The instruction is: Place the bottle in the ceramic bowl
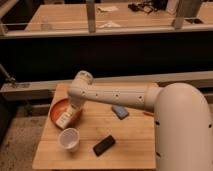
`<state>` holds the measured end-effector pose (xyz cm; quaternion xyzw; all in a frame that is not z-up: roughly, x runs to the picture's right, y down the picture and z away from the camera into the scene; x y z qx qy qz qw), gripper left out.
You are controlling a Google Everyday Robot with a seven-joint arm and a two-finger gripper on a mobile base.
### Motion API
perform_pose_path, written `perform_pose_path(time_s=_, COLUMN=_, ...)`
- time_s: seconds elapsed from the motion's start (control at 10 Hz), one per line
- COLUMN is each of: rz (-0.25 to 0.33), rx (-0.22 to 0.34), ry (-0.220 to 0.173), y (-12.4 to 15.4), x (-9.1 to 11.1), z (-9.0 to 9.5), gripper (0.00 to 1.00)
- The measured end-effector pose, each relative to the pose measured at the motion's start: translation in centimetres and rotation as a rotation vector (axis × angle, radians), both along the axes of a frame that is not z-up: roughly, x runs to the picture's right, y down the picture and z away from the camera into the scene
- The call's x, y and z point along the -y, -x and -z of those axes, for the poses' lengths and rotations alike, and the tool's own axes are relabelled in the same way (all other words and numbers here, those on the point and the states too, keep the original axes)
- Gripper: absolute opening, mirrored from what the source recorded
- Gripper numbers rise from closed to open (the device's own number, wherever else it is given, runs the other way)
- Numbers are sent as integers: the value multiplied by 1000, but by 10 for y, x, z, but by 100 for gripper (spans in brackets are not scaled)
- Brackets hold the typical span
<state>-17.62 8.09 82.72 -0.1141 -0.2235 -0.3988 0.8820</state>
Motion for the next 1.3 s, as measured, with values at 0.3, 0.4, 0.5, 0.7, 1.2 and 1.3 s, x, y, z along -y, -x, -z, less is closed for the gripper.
perform_pose_path(time_s=0.3, rz=4, rx=0, ry=-4, y=1, x=1, z=0, gripper=25)
perform_pose_path(time_s=0.4, rz=6, rx=0, ry=-4, y=1, x=1, z=0, gripper=25)
perform_pose_path(time_s=0.5, rz=6, rx=0, ry=-5, y=1, x=1, z=0, gripper=25)
perform_pose_path(time_s=0.7, rz=8, rx=0, ry=-7, y=1, x=1, z=1, gripper=27)
perform_pose_path(time_s=1.2, rz=14, rx=0, ry=-10, y=1, x=2, z=1, gripper=31)
perform_pose_path(time_s=1.3, rz=15, rx=0, ry=-10, y=1, x=2, z=1, gripper=31)
